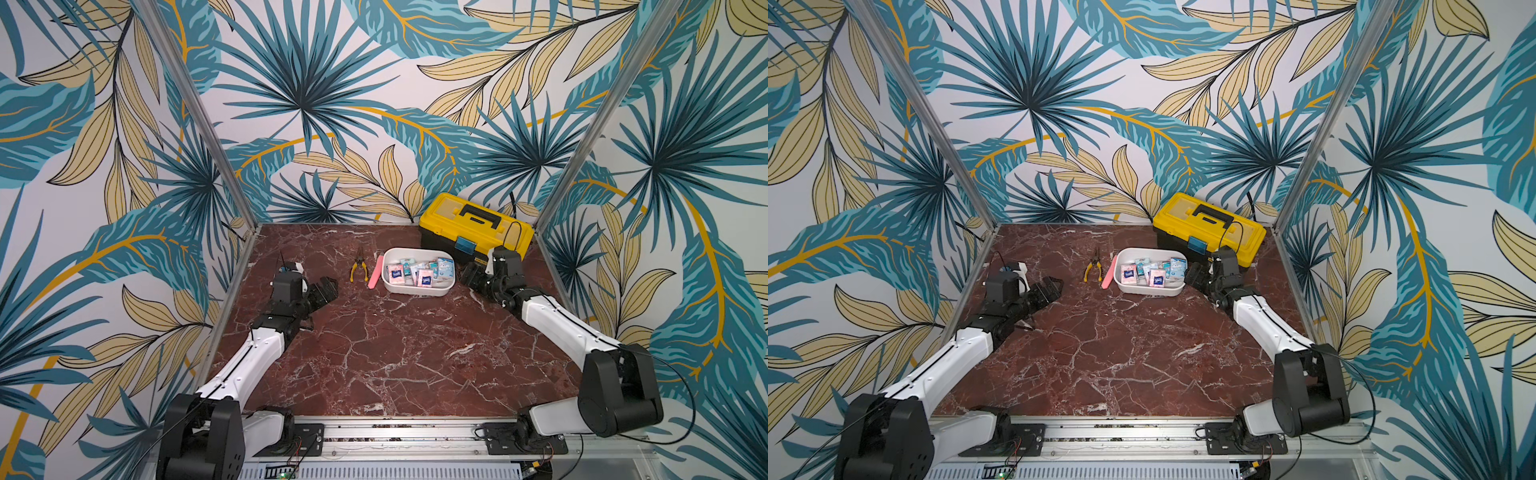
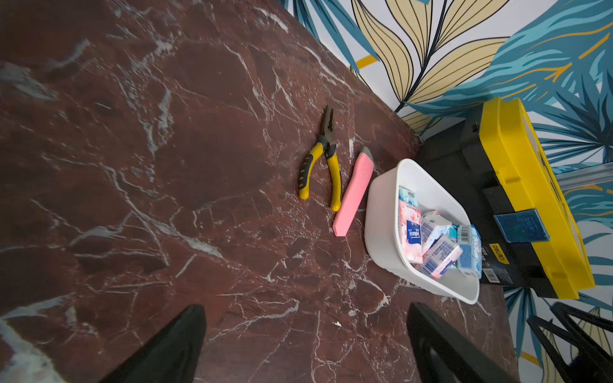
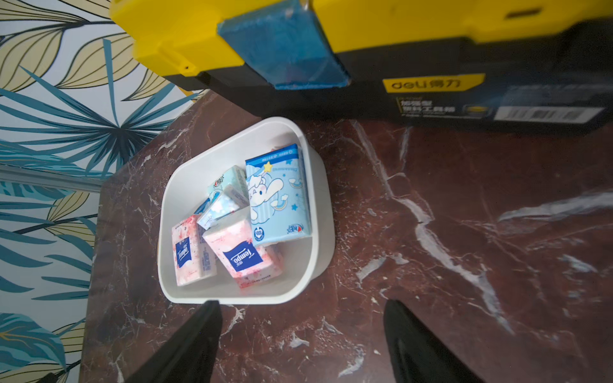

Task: Take the pocket tissues out of the storage box
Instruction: Adjust the storage box at the center of the board.

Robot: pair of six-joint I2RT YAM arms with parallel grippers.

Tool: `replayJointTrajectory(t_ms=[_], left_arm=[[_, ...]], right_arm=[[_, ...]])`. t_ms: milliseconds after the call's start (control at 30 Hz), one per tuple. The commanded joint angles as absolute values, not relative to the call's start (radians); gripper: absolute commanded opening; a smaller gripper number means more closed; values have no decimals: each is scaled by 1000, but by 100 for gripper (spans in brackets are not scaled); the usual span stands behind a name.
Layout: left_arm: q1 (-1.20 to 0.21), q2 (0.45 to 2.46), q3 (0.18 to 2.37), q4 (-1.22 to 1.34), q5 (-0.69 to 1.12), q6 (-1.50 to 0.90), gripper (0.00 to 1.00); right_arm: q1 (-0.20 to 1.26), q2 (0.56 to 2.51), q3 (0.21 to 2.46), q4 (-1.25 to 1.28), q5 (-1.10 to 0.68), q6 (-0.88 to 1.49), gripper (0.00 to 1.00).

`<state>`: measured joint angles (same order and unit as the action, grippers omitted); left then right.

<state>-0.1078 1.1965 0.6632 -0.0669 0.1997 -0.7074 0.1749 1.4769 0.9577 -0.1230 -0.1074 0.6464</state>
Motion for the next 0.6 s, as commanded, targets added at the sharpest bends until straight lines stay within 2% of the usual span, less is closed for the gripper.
replayJointTrajectory(t_ms=[0,133,567], left_arm=[[-120,1221,672,-18,233,-748,100],[-122,1238,676,-20,239,-751,100],[-122,1248,681,-48,225,-748,100]], right_arm=[[204,1548,1018,-197,-65,690,76],[222,1615,1069,-208,-23,697,70],[248,1758,1137,-272,-46,715,49]])
